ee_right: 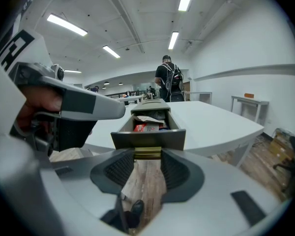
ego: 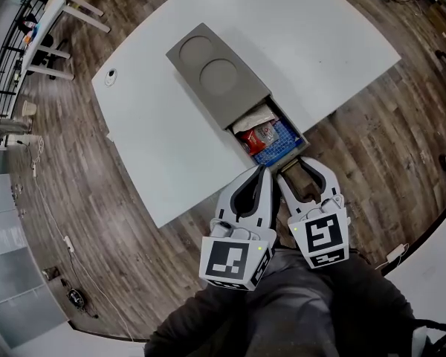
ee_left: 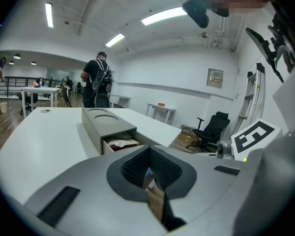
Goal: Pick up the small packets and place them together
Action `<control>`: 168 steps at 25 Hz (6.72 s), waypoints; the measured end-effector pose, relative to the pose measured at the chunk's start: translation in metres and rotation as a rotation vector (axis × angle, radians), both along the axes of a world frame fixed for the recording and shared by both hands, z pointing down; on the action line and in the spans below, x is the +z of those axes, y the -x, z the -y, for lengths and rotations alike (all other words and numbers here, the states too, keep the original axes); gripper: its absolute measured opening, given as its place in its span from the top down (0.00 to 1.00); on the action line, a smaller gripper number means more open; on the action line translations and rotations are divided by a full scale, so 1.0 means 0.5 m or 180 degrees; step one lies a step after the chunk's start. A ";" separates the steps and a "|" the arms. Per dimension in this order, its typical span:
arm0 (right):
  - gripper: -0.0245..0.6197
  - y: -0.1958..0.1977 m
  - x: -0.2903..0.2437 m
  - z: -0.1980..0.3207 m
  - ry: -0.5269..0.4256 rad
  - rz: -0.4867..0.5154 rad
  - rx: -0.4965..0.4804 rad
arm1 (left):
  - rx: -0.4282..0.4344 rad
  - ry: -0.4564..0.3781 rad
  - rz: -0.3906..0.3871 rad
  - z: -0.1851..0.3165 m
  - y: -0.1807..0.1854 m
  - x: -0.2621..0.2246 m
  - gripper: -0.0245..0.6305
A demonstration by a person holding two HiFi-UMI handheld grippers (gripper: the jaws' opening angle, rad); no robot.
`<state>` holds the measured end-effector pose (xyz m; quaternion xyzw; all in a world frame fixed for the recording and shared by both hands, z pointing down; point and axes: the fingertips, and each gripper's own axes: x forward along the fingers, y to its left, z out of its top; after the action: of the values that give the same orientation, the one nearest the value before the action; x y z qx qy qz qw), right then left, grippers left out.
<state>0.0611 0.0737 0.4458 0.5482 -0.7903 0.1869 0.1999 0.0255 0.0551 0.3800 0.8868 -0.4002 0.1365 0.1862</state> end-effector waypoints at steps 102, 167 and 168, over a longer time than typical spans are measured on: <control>0.79 0.110 -0.034 0.173 0.0106 -0.1615 -0.1666 | -0.0685 0.0071 -0.0378 0.196 0.148 -0.042 0.97; 0.95 0.091 -0.218 0.043 -0.0416 -0.1653 -0.1668 | -0.0501 -0.0263 -0.0445 0.061 0.095 -0.156 0.97; 0.95 0.091 -0.231 0.047 -0.0466 -0.1656 -0.1647 | -0.0500 -0.0296 -0.0452 0.059 0.096 -0.167 0.97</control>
<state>0.0157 0.0504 0.3303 0.3722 -0.8368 -0.0723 0.3950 -0.0223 0.0258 0.2964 0.8679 -0.4602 0.0397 0.1828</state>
